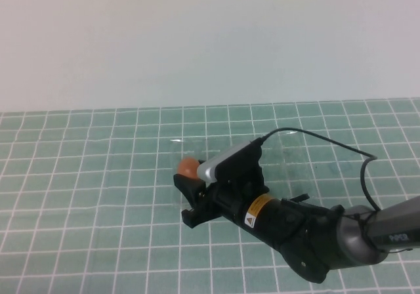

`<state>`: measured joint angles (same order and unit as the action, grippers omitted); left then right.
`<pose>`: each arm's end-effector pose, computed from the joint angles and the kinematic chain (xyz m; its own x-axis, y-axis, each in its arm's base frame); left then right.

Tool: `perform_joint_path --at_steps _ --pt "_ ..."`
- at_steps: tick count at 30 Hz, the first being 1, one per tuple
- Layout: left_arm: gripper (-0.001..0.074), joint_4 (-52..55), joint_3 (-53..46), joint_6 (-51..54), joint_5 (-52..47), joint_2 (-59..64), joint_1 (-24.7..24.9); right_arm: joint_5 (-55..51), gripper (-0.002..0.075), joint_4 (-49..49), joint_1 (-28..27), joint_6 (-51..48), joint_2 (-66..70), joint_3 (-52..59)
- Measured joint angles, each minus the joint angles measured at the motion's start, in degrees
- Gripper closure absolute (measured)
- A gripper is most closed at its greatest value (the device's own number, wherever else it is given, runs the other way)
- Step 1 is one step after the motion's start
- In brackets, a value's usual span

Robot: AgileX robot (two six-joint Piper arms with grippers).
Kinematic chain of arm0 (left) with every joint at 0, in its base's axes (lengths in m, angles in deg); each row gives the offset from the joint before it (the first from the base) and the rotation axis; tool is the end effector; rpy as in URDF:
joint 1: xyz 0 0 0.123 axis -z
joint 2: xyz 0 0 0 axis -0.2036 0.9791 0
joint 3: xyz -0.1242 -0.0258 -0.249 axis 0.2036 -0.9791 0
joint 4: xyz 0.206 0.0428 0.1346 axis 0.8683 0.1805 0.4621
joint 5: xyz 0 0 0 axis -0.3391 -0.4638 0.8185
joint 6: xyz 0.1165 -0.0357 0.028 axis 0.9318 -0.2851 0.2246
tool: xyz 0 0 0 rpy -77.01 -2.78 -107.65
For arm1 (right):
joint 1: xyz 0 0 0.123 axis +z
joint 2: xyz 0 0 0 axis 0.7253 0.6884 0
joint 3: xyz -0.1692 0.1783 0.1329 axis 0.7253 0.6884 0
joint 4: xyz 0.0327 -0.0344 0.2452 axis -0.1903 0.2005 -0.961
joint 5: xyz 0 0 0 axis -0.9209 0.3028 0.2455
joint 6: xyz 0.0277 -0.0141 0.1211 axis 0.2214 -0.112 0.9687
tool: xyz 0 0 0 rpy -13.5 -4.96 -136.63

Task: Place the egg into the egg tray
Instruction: Place the egg in the egg tray

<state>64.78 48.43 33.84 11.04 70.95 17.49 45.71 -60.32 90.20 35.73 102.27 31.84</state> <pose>0.0895 -0.0109 0.1741 -0.2564 -0.0497 -0.9653 0.0955 0.9925 -0.0764 0.3214 0.3128 0.1104 -0.1820 -0.0411 -0.9824 -0.6988 0.7083 0.0999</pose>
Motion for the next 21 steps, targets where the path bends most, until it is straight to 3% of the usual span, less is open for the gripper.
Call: perform_joint_path --at_steps 8,21 --pt "0.0736 0.0 0.0 0.0 0.0 0.0 0.0 2.9 0.0356 -2.3 0.0 6.3 2.8 0.0" --pt "0.0736 0.0 0.0 0.0 0.0 0.0 0.0 4.9 0.0356 2.1 0.0 7.0 3.3 -1.3"
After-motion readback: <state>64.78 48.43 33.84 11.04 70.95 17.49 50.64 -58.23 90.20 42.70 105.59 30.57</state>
